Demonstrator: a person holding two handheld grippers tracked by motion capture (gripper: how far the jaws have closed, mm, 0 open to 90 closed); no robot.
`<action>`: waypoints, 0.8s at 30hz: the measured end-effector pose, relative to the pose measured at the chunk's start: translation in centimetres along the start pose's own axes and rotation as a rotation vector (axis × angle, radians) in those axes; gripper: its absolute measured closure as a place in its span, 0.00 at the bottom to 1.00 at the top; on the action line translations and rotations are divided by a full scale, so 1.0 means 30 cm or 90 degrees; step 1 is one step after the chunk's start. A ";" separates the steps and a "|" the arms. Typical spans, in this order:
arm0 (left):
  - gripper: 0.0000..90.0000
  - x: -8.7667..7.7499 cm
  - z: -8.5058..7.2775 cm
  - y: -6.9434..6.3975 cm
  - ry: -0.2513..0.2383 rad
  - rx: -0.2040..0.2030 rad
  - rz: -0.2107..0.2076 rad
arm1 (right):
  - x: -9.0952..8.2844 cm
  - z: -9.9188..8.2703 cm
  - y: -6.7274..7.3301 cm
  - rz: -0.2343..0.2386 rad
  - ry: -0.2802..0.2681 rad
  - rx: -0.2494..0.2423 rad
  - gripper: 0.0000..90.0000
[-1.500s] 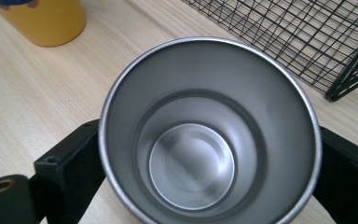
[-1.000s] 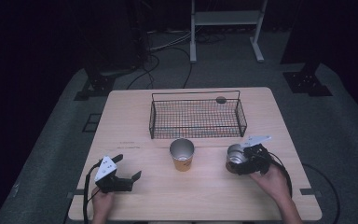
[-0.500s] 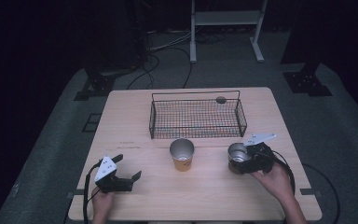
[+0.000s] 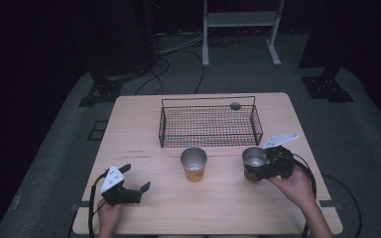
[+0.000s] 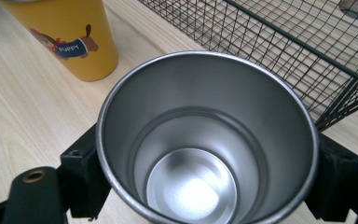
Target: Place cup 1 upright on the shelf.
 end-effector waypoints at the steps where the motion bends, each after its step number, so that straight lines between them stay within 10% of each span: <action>1: 0.00 0.000 0.000 0.000 0.000 0.001 -0.001 | -0.004 0.013 -0.002 0.004 0.000 -0.003 0.19; 24: 0.00 0.000 0.000 -0.001 -0.003 -0.002 -0.001 | -0.052 0.154 -0.027 0.019 -0.023 -0.017 0.20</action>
Point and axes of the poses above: each handheld gripper's, and its own axes: x roughly forward along the jaws, z roughly out of its top, y roughly to its left, the point moved 7 cm from there along x, roughly forward along the jaws
